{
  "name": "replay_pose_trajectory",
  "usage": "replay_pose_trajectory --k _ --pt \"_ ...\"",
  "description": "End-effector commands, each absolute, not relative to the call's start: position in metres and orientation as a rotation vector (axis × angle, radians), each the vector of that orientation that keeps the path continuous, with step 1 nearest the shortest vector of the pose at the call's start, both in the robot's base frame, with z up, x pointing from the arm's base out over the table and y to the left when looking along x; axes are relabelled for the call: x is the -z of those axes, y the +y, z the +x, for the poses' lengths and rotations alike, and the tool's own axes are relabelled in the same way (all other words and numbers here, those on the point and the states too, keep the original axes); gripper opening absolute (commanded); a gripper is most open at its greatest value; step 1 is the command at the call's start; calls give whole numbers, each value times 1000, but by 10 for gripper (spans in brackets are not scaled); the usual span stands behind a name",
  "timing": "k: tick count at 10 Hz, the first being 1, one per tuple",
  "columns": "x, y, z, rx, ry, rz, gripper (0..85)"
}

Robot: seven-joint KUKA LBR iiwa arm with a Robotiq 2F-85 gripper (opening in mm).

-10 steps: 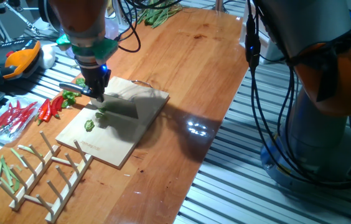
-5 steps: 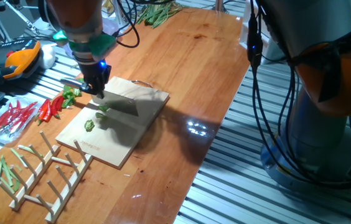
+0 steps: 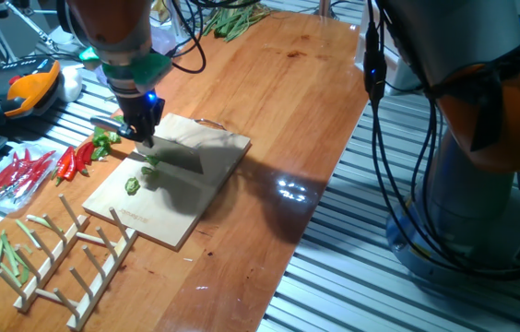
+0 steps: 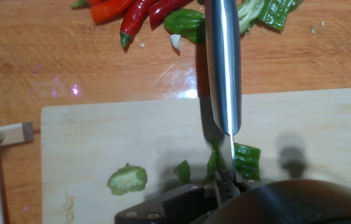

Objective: Chop the chili peppers

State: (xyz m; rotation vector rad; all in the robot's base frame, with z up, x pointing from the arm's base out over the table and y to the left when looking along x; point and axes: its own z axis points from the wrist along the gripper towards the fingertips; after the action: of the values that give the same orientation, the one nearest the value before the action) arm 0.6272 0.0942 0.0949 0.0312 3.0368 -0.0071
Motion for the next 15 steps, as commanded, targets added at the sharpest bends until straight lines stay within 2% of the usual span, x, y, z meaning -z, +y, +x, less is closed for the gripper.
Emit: replay_pose_trajectory --k 1,3,7,15 --pt "-94 94 628 5 3035 31 0" --pt "-93 91 629 7 3030 36 0" --pt "-114 94 620 58 3051 241 0" --pt "-96 89 635 47 3035 288 0"
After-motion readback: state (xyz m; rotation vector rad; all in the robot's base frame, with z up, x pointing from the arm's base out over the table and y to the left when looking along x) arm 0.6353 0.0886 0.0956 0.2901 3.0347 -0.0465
